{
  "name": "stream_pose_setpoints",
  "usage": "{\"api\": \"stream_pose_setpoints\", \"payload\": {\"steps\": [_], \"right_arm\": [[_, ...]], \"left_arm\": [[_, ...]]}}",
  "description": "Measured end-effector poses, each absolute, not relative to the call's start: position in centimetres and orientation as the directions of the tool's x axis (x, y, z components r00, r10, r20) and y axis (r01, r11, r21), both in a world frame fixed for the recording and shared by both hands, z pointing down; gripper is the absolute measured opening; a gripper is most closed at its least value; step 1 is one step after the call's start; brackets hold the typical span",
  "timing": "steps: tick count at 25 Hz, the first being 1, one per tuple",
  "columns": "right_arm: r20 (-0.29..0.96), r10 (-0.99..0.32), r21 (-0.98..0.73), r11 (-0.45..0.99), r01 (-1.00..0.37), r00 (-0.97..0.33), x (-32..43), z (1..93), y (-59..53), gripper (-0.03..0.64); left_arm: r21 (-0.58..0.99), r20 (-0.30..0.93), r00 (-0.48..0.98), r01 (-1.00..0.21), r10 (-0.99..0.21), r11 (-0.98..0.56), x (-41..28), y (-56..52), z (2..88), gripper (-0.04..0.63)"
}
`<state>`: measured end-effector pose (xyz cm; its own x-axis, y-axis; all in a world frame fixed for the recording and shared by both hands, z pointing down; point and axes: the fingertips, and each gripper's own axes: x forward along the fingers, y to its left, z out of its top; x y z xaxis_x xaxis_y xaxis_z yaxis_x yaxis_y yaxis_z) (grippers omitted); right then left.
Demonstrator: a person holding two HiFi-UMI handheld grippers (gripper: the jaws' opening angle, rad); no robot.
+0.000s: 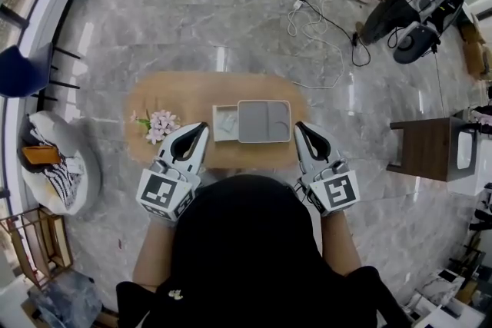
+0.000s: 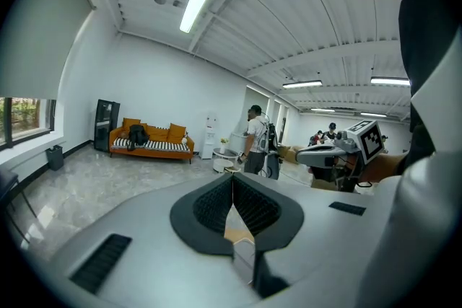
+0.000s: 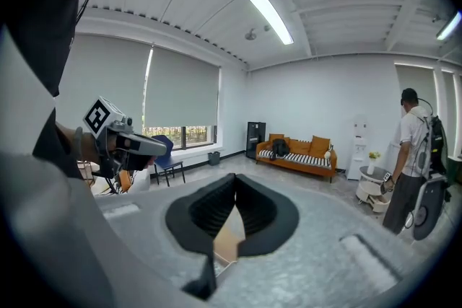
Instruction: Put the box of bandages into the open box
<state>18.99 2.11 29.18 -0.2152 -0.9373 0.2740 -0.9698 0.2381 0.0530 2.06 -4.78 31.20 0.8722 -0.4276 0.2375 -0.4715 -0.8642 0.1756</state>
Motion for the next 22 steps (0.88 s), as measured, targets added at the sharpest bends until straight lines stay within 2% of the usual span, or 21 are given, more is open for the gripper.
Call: {"api": "stream_pose_setpoints", "payload": {"steps": [22], "right_arm": [[0.315, -0.927, 0.061, 0.232, -0.971, -0.202, 18.4, 30.7, 0.8, -0.002]], "left_arm": [[0.177, 0.239, 0.876, -0.463, -0.418, -0.868, 2.0, -5.4, 30.9, 0.011]]}}
